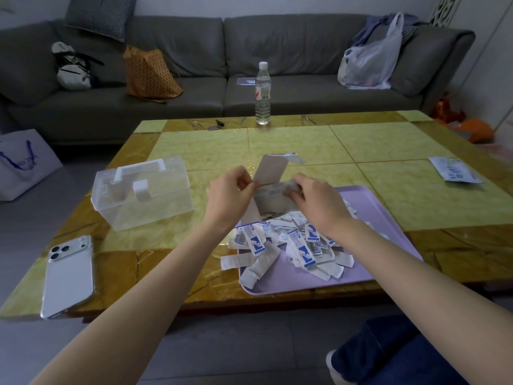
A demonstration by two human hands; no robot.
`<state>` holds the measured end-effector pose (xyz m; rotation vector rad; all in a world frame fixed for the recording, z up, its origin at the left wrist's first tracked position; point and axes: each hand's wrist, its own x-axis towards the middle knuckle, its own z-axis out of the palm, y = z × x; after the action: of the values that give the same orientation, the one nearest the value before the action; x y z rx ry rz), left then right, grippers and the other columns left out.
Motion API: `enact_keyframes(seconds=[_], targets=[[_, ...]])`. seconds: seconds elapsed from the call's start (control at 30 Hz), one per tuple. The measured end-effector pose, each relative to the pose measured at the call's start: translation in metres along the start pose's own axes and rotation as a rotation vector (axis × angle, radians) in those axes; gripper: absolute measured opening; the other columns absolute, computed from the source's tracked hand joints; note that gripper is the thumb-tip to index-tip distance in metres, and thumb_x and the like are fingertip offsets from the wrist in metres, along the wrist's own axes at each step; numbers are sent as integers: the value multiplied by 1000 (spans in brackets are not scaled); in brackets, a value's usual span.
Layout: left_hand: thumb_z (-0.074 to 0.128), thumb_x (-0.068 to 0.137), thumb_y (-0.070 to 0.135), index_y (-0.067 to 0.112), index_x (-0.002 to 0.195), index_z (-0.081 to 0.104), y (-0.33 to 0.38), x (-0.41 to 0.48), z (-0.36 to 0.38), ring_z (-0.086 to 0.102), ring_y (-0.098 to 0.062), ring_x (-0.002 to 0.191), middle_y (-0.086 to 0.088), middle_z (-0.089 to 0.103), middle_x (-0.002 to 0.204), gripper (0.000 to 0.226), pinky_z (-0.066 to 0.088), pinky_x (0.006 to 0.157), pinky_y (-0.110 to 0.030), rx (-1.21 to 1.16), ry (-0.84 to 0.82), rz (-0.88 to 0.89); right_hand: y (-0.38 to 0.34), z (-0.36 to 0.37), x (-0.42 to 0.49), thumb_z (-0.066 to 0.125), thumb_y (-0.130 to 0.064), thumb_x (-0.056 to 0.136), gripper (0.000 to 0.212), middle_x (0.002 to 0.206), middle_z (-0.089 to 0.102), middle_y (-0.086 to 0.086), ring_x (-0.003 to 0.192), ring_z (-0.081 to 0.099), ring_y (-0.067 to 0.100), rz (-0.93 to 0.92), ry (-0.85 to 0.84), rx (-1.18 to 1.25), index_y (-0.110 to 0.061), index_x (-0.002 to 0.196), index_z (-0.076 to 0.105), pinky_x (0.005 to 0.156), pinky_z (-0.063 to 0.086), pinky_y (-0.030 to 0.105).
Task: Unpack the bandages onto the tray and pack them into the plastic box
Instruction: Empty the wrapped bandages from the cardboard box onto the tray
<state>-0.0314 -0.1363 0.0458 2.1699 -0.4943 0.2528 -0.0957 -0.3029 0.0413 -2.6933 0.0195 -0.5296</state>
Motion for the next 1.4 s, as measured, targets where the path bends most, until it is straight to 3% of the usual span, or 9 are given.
enact_keyframes(seconds=[0.17, 0.4, 0.53, 0.67, 0.77, 0.9, 1.07, 1.2, 1.4], targets=[[62, 86, 17, 17, 71, 53, -6, 6, 2, 56, -25, 74, 9, 54, 64, 17, 44, 78, -44, 36, 29, -35, 28, -22, -5, 46, -32, 96, 30, 57, 38, -8, 49, 35, 5, 81, 6, -33, -16, 72, 38, 45, 22, 21], [62, 86, 20, 19, 71, 53, 3, 10, 16, 57, -25, 76, 10, 54, 65, 18, 46, 81, -47, -4, 15, -38, 71, -37, -9, 35, -34, 100, 45, 62, 50, 6, 61, 49, 27, 365, 10, -298, -11, 62, 41, 51, 30, 29], [63, 86, 19, 18, 71, 54, 12, 12, 26, 56, -22, 75, 11, 53, 64, 18, 44, 77, -42, -38, -1, -18, 70, -41, -11, 30, -28, 102, 37, 98, 63, 17, 78, 53, 29, 412, 45, -296, -4, 96, 57, 61, 36, 32], [63, 87, 17, 13, 74, 57, 21, 8, 32, 53, -18, 70, 5, 55, 66, 14, 40, 64, -32, -51, -18, 14, 62, -29, -16, 44, -19, 98, 44, 135, 44, 15, 122, 45, 30, 262, 27, -135, -4, 138, 35, 97, 39, 37], [63, 87, 17, 9, 77, 59, 25, 5, 34, 54, -17, 71, 2, 57, 69, 13, 39, 63, -29, -78, -34, 18, 41, -24, -22, 51, -13, 94, 28, 119, 53, 9, 105, 56, 23, 35, 98, -34, -5, 121, 52, 84, 45, 27], [63, 86, 17, 10, 76, 59, 29, -2, 35, 56, -17, 72, 4, 57, 69, 13, 39, 64, -29, -81, -55, 42, 21, -15, -23, 53, -15, 93, 23, 114, 61, 1, 100, 59, 18, -49, -183, -5, -12, 114, 61, 73, 40, 19], [65, 85, 23, 17, 72, 56, 32, -12, 36, 57, -17, 72, 11, 56, 66, 18, 45, 70, -33, -88, -101, 58, 1, -6, -17, 50, -4, 86, 15, 73, 67, 3, 76, 66, 17, 243, -271, 800, -6, 92, 64, 69, 53, 25], [66, 85, 23, 20, 69, 52, 32, -12, 30, 57, -24, 73, 7, 57, 67, 21, 47, 78, -46, -73, -91, 89, 10, -12, -15, 56, -26, 90, 6, 93, 67, 6, 90, 62, 24, 62, -441, 207, -22, 93, 60, 87, 49, 39], [65, 86, 23, 21, 70, 52, 33, -13, 28, 57, -26, 76, -1, 60, 71, 20, 46, 80, -49, -66, -99, 104, 11, -17, -17, 57, -30, 89, 26, 98, 69, 8, 94, 62, 26, 10, -485, 151, -10, 102, 68, 87, 48, 37]])
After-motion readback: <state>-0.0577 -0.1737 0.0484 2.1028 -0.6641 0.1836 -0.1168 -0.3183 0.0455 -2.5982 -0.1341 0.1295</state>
